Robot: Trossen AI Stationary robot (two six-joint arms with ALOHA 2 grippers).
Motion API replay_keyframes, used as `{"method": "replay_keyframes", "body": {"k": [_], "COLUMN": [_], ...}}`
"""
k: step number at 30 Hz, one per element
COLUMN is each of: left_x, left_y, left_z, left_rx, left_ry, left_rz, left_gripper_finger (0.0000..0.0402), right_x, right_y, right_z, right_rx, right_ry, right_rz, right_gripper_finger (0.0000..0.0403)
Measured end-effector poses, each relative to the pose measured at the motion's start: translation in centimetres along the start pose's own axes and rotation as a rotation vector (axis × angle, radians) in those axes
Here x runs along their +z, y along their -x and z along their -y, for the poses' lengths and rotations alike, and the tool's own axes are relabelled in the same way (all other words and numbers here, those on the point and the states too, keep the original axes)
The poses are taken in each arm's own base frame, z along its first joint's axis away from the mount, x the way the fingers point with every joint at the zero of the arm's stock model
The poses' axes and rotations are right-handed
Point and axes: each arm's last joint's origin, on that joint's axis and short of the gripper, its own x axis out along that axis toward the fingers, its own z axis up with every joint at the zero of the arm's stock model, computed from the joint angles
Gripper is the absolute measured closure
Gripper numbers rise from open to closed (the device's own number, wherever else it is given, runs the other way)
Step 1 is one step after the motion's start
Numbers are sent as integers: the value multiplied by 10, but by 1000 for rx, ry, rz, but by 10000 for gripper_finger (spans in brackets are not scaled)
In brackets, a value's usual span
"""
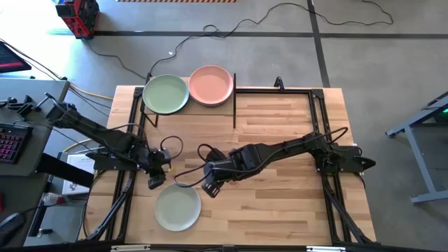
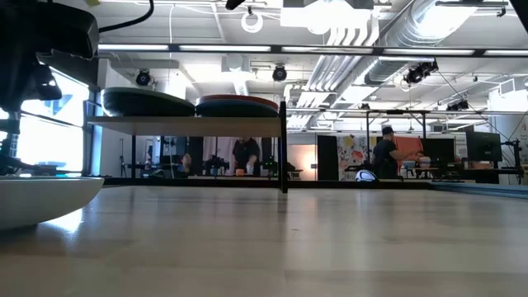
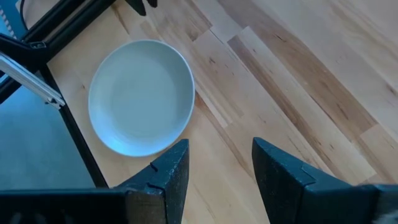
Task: Place and stack plates onto a shelf
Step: Stack the gray plate on top of the light green plate on the shelf
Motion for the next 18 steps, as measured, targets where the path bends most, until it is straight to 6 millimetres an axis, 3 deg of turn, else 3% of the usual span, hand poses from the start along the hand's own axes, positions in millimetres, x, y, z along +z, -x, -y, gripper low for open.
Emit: {"method": "replay_keyframes", "body": {"k": [18], "left_x": [7], "left_y": [-53], "left_z": [15], "left_rx": [143], "left_ry": [-11], "left_rz": [-56], "left_gripper_finger": [322], "right_x": [0], "right_y": [0], "right_z": [0], "right_rx": [1], "right_ry": [-8], "right_rz": [0], "right_gripper_finger": [249]}}
